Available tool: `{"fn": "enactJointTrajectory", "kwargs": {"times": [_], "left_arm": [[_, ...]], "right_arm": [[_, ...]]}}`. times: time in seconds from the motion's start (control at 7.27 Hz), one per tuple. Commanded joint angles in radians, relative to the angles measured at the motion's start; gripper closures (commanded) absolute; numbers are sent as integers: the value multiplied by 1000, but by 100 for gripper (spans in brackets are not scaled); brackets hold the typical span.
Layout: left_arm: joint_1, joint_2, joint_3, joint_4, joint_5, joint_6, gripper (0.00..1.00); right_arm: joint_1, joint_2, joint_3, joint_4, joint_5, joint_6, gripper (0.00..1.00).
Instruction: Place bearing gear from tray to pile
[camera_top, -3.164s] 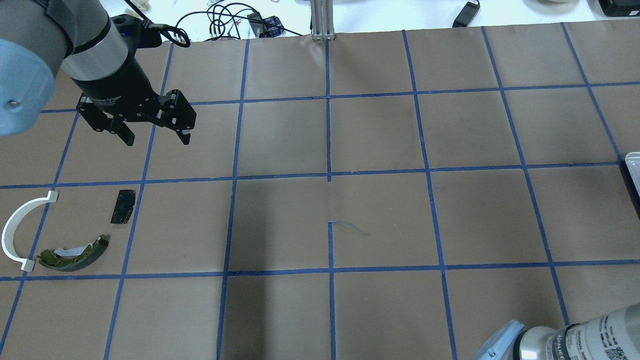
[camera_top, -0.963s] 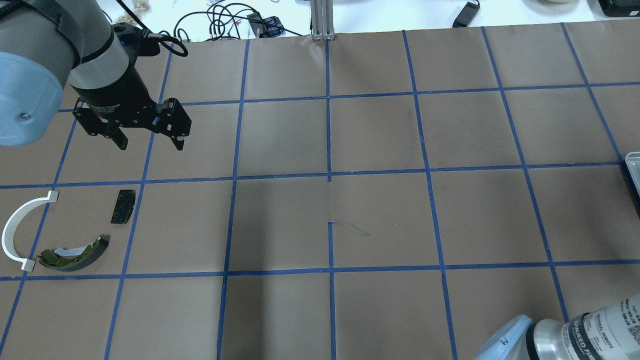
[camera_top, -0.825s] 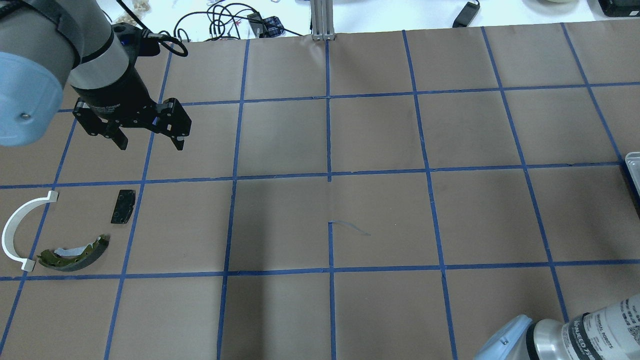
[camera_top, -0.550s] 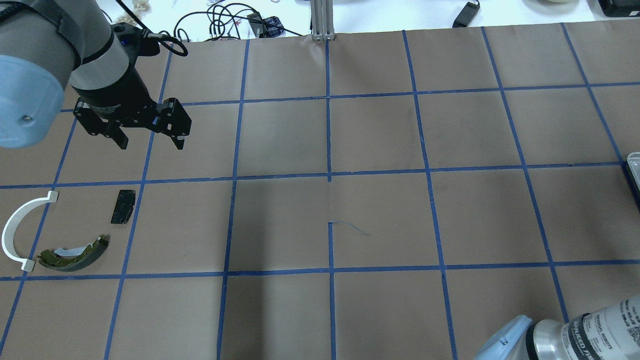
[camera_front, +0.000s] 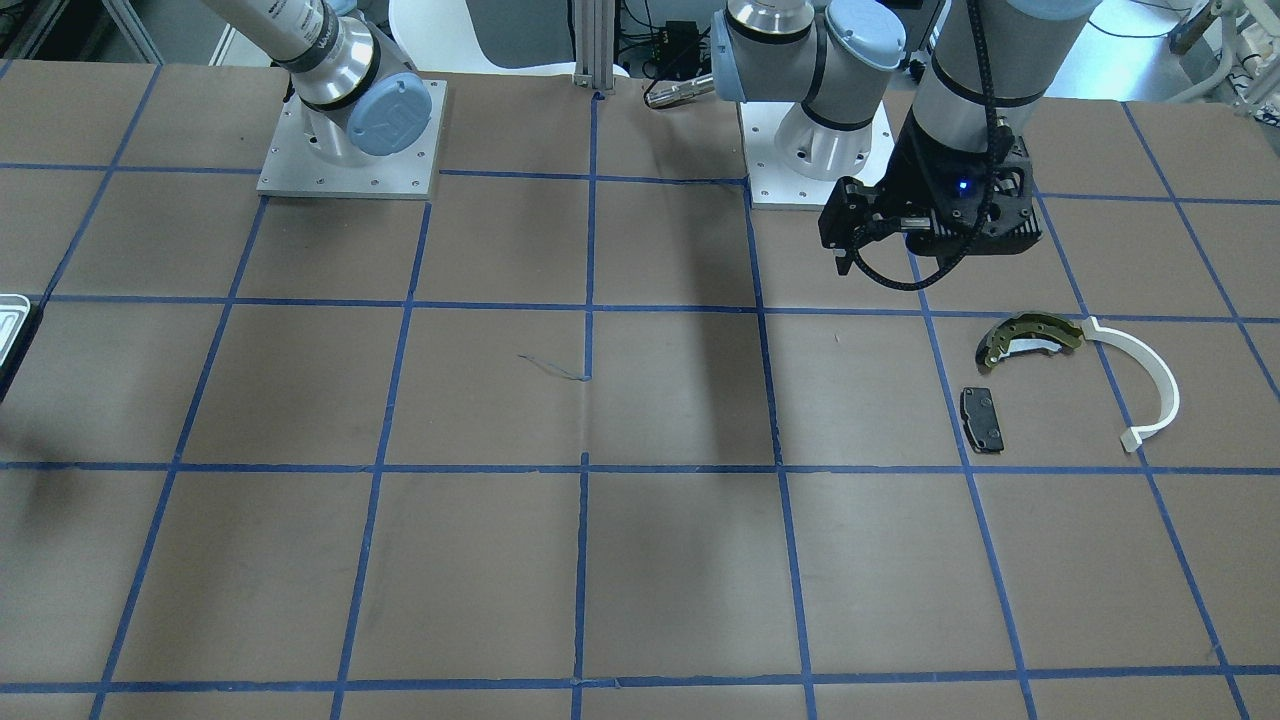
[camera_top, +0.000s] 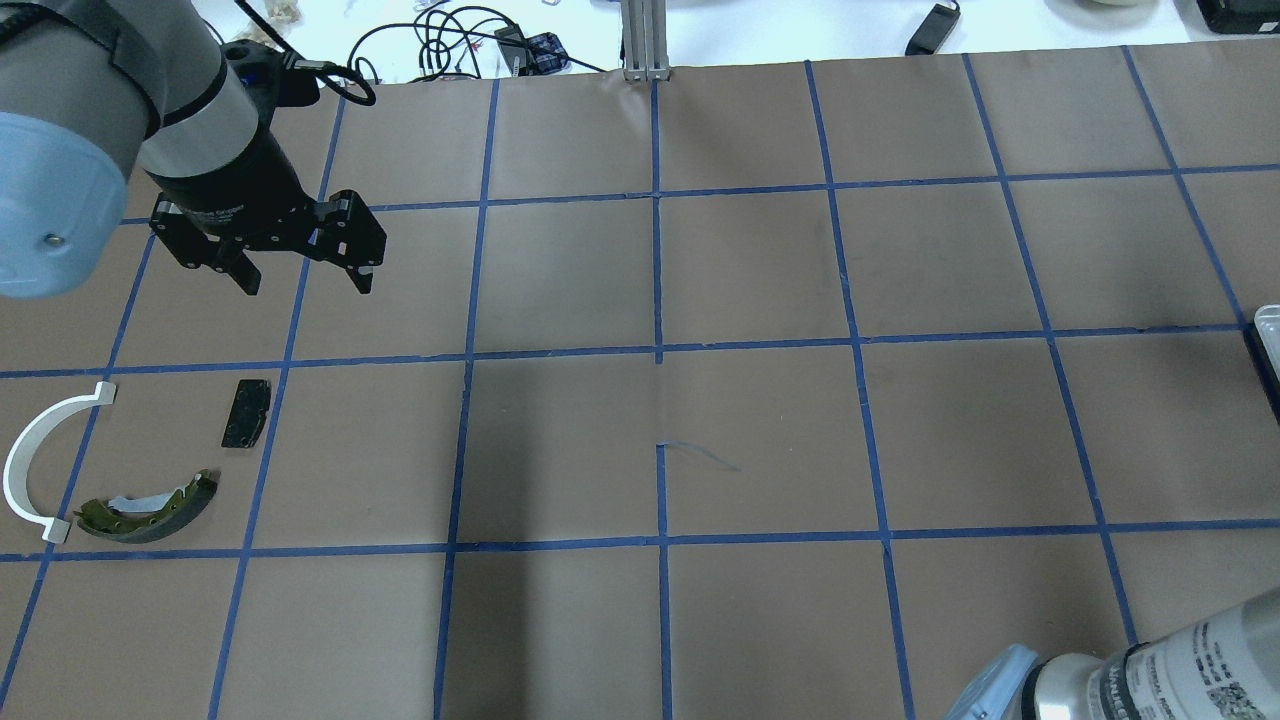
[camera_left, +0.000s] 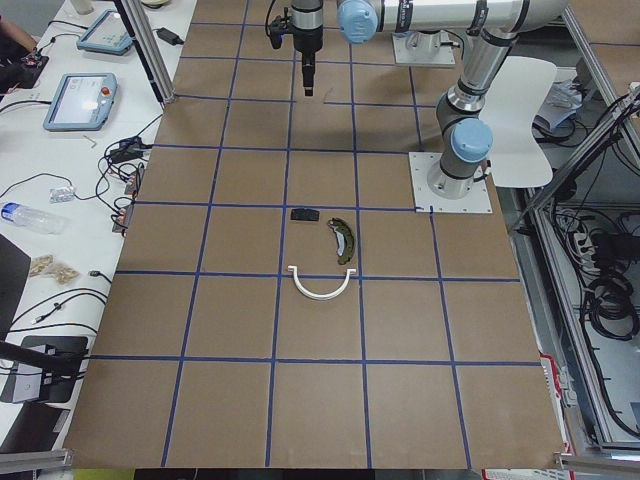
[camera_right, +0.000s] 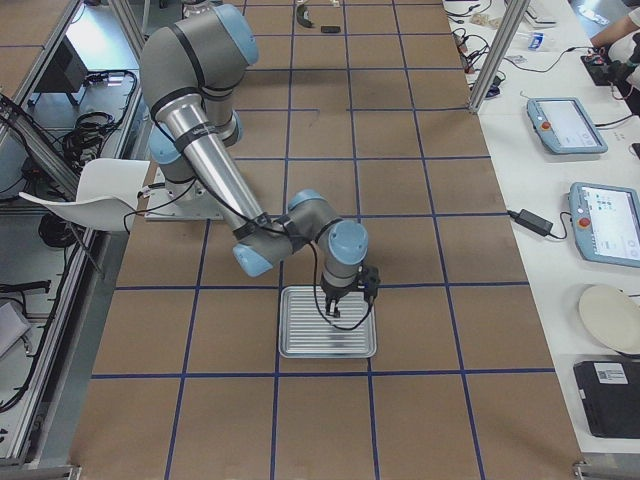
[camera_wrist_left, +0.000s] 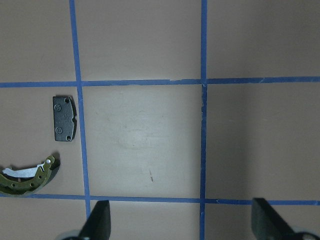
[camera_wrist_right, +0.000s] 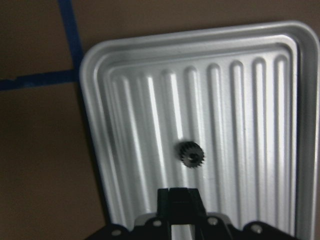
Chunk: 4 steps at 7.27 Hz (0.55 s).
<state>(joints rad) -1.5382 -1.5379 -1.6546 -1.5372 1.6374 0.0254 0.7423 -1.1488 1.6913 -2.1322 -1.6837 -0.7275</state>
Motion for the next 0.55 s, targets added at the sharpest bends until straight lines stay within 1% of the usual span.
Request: {"fn": "enactJointTrajectory", "kwargs": {"times": [0.0, 0.14, 0.28, 0.41], "left_arm": [[0, 5, 4, 0, -48, -2, 0], [0, 4, 4, 2, -51, -1, 0], [-2, 5, 4, 0, -51, -1, 0], [-2, 1, 3, 0, -51, -1, 0]], "right_arm": [[292, -93, -1, 115, 6, 264, 100], [457, -121, -10, 156, 4, 443, 100], [623, -140, -2, 158, 7, 599, 100], [801, -111, -5, 143, 9, 679, 100]]}}
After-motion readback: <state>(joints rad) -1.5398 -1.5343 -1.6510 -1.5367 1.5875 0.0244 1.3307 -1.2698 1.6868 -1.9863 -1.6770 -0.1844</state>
